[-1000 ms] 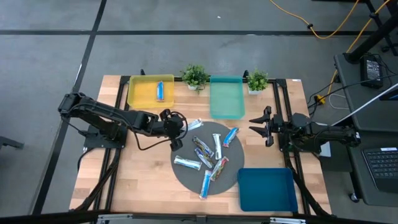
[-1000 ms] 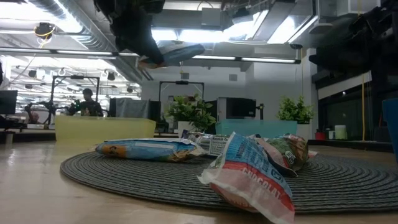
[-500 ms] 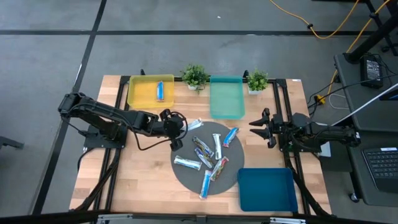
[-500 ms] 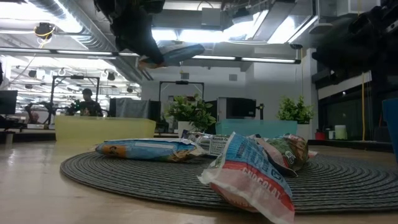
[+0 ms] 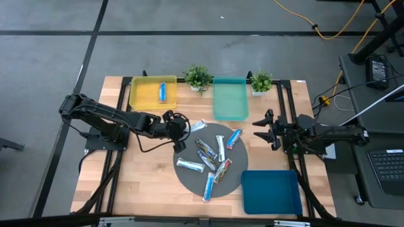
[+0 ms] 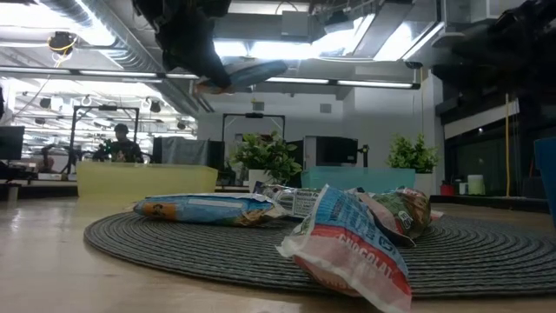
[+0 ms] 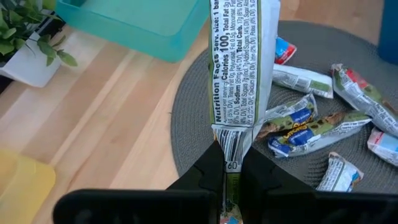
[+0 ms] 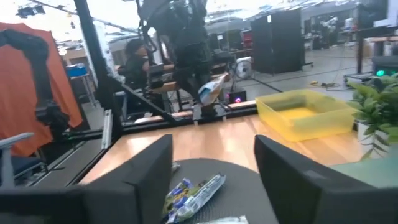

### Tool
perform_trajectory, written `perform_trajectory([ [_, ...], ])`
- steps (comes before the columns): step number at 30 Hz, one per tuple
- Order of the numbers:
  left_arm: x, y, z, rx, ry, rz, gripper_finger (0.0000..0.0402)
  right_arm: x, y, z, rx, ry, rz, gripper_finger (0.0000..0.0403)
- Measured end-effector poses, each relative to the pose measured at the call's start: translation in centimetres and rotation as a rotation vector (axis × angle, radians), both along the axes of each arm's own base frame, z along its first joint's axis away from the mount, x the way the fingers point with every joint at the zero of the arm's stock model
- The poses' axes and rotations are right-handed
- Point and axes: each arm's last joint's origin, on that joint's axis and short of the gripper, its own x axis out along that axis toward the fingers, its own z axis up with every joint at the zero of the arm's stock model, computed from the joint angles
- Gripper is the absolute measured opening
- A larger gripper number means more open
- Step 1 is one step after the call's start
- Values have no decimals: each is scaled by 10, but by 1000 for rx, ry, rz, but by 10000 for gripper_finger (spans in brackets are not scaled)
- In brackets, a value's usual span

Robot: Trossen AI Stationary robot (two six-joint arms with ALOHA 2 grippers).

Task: Pick and place Granola Bars by type
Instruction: Put the yellow granola bar into the blue bin

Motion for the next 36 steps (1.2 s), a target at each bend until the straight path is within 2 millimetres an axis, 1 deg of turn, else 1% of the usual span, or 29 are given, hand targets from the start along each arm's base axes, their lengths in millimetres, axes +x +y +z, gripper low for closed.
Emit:
perform_trajectory([
  [4, 4, -1, 3, 10, -45, -21, 17, 5, 0, 4, 6, -29, -1, 285],
  [8, 10, -5, 10, 21, -130, -67, 17, 11, 0, 7, 28, -56, 3, 318],
  [11, 14, -6, 15, 38, -182, -95, 14, 18, 0, 10, 26, -50, 8, 327],
  [16, 16, -7, 18, 60, -208, -116, 11, 36, -1, 35, 12, -28, 8, 326],
  [20, 17, -7, 20, 78, -226, -134, 13, 59, -1, 54, -36, 16, 4, 326],
  [24, 18, -8, 23, 96, -244, -153, 12, 88, -2, 69, -80, 62, 2, 326],
  [29, 20, -18, 39, 139, -276, -207, 12, 126, -2, 81, -130, 109, 6, 326],
  [33, 20, -27, 53, 200, -306, -213, 12, 153, 0, 88, -162, 119, 110, 326],
  [36, 19, -29, 57, 212, -314, -215, 12, 171, 1, 91, -164, 124, 163, 326],
])
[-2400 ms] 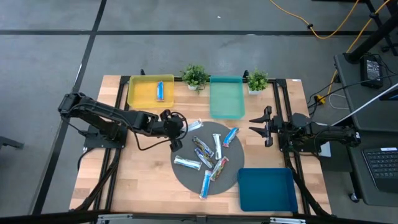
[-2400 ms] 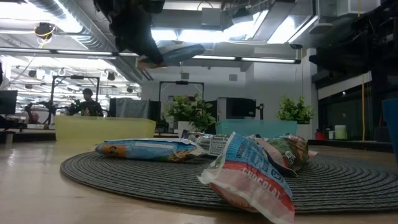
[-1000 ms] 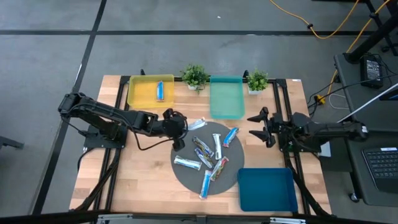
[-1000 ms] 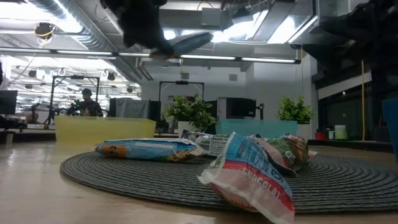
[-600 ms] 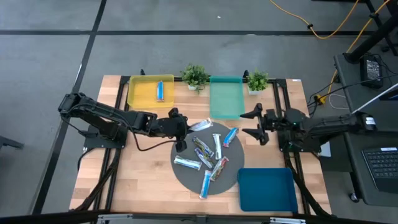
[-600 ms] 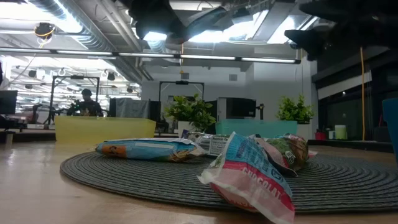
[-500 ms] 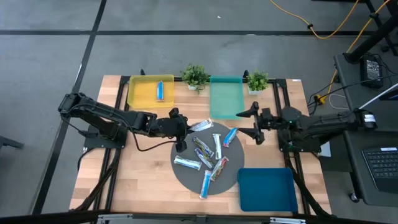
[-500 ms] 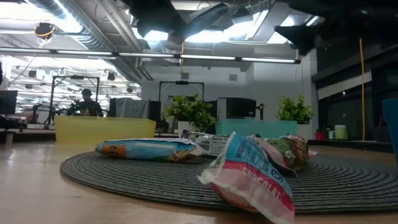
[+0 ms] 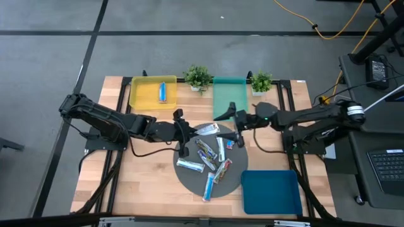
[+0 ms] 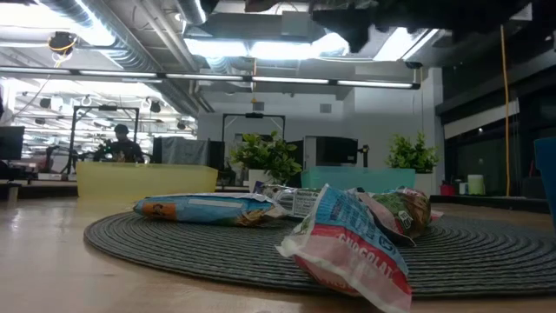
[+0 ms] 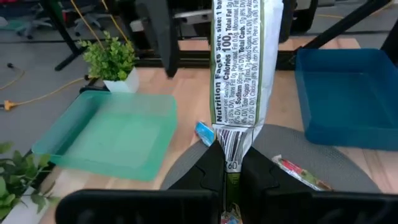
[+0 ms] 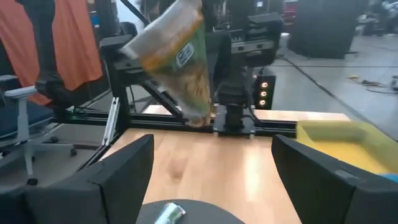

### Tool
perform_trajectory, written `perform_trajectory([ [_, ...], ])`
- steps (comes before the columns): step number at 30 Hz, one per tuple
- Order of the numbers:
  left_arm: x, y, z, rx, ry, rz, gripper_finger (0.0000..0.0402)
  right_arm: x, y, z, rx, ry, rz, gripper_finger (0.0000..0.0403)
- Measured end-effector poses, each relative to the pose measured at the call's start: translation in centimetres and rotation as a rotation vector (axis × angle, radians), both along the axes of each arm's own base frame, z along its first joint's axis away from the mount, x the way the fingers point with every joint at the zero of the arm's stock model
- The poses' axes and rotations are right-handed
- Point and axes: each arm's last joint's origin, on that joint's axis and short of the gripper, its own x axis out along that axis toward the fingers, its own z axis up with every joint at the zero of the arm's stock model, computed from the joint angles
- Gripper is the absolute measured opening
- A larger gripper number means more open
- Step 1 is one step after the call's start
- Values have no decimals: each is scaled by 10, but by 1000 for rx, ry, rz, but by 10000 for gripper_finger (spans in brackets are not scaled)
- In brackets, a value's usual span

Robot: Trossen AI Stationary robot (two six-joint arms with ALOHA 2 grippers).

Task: Pick and place Granola Bars by type
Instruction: Put the yellow granola bar into the blue bin

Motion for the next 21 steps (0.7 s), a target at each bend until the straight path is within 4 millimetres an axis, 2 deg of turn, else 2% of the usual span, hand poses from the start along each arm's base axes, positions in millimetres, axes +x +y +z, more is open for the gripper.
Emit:
perform_trajectory([
  [7, -2, 1, -3, -6, 29, 18, 12, 24, 1, 1, -22, 2, 61, 326],
  [15, -3, 2, -6, 6, 56, 61, 12, 22, 5, 12, -27, -82, 106, 326],
  [21, -3, 2, -7, -11, 52, 69, 12, 22, 6, 12, -27, -86, 130, 326],
])
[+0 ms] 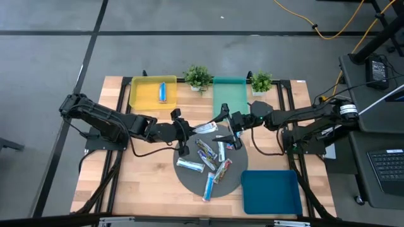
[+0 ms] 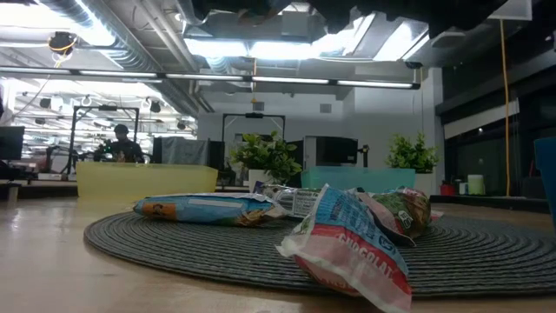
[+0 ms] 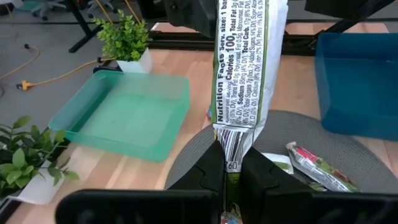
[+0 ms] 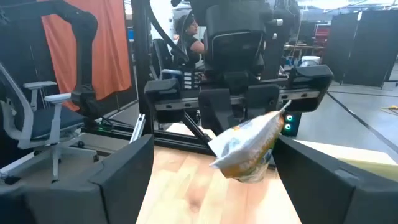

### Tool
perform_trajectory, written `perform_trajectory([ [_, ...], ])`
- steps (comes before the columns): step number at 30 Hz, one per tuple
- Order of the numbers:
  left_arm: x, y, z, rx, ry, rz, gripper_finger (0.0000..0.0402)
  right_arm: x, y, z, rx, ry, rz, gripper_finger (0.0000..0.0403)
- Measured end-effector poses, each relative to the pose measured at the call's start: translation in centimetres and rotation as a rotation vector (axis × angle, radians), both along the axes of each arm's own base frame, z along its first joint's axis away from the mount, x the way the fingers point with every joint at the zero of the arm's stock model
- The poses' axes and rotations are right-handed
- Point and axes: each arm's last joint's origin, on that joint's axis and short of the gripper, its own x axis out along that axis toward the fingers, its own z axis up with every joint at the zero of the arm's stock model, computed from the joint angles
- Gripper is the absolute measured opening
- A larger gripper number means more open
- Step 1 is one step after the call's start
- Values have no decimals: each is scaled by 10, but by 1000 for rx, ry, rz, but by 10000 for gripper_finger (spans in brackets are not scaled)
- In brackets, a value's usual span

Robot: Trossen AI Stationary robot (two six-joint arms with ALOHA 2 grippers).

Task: Pick and place Granola Bars by type
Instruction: Put the yellow granola bar into the blue bin

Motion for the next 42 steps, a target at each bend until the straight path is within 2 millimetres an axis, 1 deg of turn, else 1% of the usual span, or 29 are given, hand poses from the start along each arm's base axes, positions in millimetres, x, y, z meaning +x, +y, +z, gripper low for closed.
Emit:
perform_trajectory([
  [12, 3, 0, -3, -1, 5, 3, 12, 0, 0, 1, -25, -19, -2, 325],
  [15, 5, 0, -6, 0, 17, -2, 12, 0, 0, 2, -26, -28, -3, 314],
  [18, 8, -1, -8, 8, 17, -12, 12, 0, 0, 2, -24, -30, -3, 290],
  [25, 10, -2, -3, 23, -30, -27, 12, 0, 0, 2, -22, -28, -3, 227],
  [32, 11, -2, -3, 17, -30, -46, 13, 0, 0, 2, -22, -28, -3, 175],
  [37, 12, -3, -1, 21, -47, -59, 13, 0, 0, 2, -23, -30, -4, 129],
  [40, 12, -3, -1, 29, -42, -80, 21, 0, 0, 2, -26, -31, -5, 99],
  [42, 12, -3, -1, 31, -42, -82, 33, 0, 0, 2, -34, -33, -5, 80],
])
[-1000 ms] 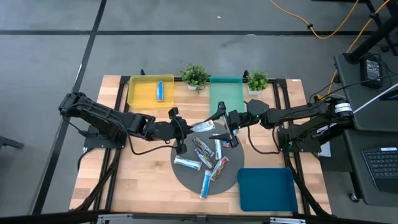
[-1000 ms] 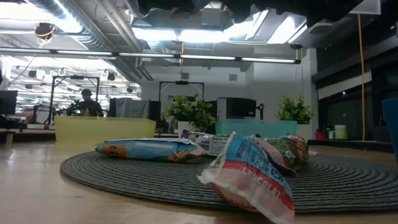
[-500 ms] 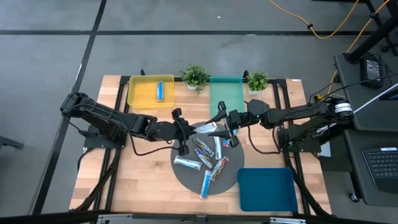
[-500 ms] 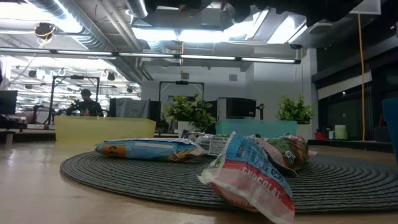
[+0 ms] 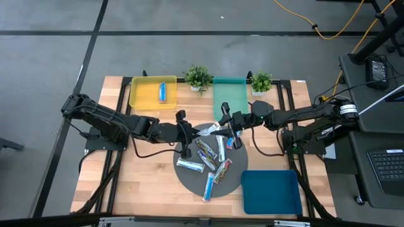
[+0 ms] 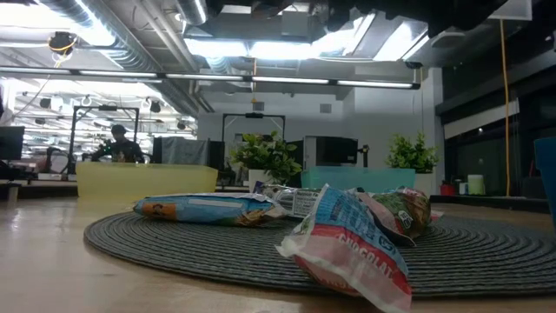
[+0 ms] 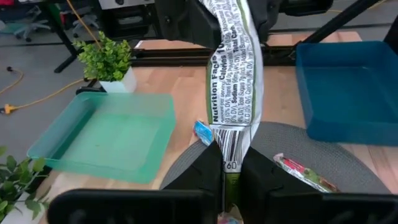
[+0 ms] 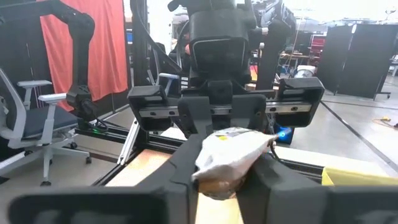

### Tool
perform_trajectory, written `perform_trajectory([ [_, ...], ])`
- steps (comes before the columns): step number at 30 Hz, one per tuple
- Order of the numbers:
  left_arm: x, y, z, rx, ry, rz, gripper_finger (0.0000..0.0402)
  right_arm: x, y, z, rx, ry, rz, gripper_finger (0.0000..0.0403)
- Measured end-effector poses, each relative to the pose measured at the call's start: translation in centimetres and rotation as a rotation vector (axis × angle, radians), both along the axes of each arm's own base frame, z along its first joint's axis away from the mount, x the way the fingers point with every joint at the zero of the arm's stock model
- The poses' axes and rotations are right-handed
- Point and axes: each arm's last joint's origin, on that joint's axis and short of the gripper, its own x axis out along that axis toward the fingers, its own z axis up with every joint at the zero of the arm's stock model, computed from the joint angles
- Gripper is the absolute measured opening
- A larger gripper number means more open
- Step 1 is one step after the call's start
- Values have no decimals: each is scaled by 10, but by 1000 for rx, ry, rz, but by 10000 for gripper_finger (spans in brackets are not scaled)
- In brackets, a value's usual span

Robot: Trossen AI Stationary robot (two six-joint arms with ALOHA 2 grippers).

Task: Pick and place Granola Bars by type
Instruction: Put the yellow granola bar into the blue bin

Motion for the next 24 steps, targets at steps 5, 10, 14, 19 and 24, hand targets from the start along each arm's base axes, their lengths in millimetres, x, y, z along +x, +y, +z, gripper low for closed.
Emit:
perform_trajectory([
  [5, -1, -1, 0, 0, -1, -5, 77, 0, 0, 0, -16, -5, -1, 51],
  [10, -11, -6, 8, 5, -9, -32, 125, -2, 0, 2, -16, -2, -1, 50],
  [14, -27, -11, 18, -1, -10, -30, 157, -14, 0, 16, -18, -30, -2, 50],
  [19, -45, -17, 24, -48, 5, -22, 176, -39, 2, 32, -8, 11, 4, 50],
  [24, -47, -28, 19, -54, 32, -50, 175, -68, 10, 39, 9, 123, 7, 50],
])
